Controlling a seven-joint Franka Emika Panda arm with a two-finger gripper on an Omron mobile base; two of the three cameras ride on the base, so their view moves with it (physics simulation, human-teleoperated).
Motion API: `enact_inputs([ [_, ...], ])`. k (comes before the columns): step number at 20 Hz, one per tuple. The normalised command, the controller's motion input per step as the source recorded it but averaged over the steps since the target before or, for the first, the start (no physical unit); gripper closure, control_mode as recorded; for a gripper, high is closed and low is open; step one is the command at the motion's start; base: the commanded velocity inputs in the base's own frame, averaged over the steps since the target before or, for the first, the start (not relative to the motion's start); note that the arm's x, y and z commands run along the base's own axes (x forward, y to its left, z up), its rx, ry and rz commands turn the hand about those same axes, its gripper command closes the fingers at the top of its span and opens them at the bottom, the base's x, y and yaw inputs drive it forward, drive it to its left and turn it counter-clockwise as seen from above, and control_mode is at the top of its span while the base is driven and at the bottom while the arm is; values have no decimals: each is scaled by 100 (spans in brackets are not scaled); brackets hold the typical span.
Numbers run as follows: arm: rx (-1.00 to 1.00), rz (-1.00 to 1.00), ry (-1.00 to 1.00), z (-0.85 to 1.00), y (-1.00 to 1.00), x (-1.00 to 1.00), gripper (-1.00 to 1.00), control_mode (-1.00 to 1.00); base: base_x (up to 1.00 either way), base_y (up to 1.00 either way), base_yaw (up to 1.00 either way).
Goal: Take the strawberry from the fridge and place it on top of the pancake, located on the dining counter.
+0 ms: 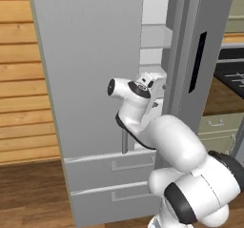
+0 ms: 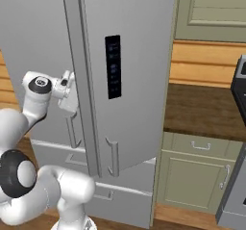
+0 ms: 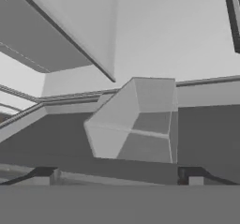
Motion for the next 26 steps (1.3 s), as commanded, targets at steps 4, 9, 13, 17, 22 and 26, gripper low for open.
enact_inputs([
  [4, 0, -6, -14, 29, -66, -87, -100, -100, 0, 0, 0],
  [9, 0, -11, -15, 35, -66, -98, -100, -100, 0, 0, 0],
  [13, 0, -13, -10, 29, -85, -89, -100, -100, 0, 0, 0],
  [17, 1, -9, -2, 16, -100, -52, -100, -100, 0, 0, 0],
  [22, 2, -1, 0, 3, -95, -5, -100, -100, 0, 0, 0],
  [26, 4, 4, -1, 1, -66, 1, -100, -100, 0, 0, 0],
])
